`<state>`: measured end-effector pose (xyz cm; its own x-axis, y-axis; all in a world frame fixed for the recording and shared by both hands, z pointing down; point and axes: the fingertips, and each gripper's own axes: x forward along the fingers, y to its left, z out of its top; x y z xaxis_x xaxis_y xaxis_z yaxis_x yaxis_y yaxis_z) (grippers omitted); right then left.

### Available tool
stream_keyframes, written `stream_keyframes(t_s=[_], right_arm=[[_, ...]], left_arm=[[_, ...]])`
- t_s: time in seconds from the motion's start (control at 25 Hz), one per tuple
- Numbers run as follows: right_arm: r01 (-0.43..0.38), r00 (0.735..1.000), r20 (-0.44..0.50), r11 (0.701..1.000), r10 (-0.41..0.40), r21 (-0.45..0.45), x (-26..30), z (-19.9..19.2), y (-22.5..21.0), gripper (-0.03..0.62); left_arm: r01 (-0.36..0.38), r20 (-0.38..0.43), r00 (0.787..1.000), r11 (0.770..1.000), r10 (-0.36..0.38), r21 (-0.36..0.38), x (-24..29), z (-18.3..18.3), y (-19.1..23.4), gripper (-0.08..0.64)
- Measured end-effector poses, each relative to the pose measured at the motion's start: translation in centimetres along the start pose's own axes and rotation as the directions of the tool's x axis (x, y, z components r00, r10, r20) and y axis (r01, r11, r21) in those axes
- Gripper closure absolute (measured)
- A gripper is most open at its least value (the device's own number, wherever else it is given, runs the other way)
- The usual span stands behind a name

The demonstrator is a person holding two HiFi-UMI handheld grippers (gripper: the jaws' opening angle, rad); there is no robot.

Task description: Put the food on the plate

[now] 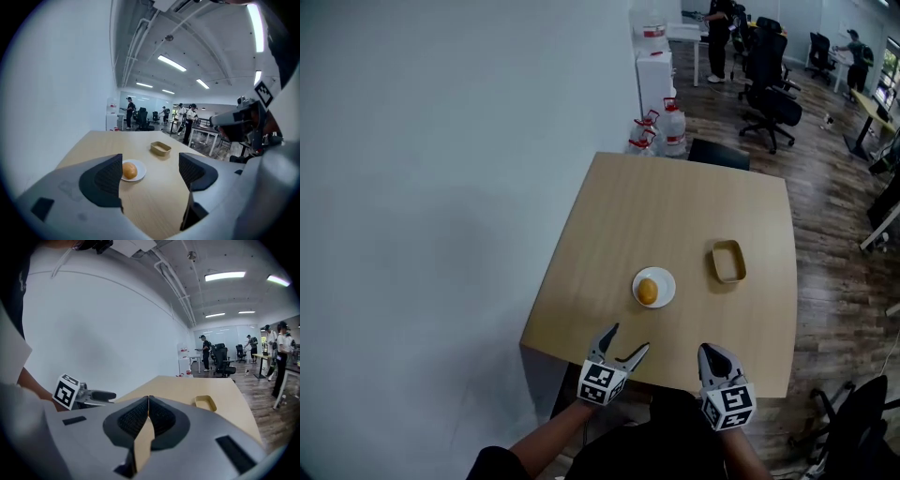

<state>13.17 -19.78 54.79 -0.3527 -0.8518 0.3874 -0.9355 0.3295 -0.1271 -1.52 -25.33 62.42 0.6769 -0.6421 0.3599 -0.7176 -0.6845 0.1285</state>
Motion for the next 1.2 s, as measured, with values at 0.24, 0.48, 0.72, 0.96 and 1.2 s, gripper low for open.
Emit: stream_keyframes(t_s=[0.24,0.48,0.72,0.96,1.2], right_arm=[[0.062,0.993,0.097,0.998,-0.063,0.006,-4.9,0.9,3.8,0.532],[0.026,0.992,0.124,0.999,-0.022,-0.026,-8.2,0.2,9.7,0.532],[0.037,0.993,0.117,0.998,-0.031,-0.042,-9.5,-0.4,11.8,0.532],[0.055,0.990,0.130,0.996,-0.046,-0.067,-9.4,0.3,12.4,0.532],[0.068,0.990,0.126,0.992,-0.055,-0.105,-9.6,0.8,12.7,0.532]], left_arm=[[-0.091,0.198,0.971,0.975,0.132,-0.205,-10.4,3.6,-2.2,0.215],[-0.085,0.227,0.963,0.965,0.143,-0.249,-16.4,4.1,-6.2,0.219],[-0.131,0.244,0.955,0.979,0.168,-0.158,-19.8,4.7,-8.1,0.495],[-0.148,0.263,0.947,0.977,0.185,-0.154,-21.1,5.1,-7.7,0.536],[-0.160,0.270,0.943,0.977,0.193,-0.138,-21.4,5.5,-7.8,0.537]])
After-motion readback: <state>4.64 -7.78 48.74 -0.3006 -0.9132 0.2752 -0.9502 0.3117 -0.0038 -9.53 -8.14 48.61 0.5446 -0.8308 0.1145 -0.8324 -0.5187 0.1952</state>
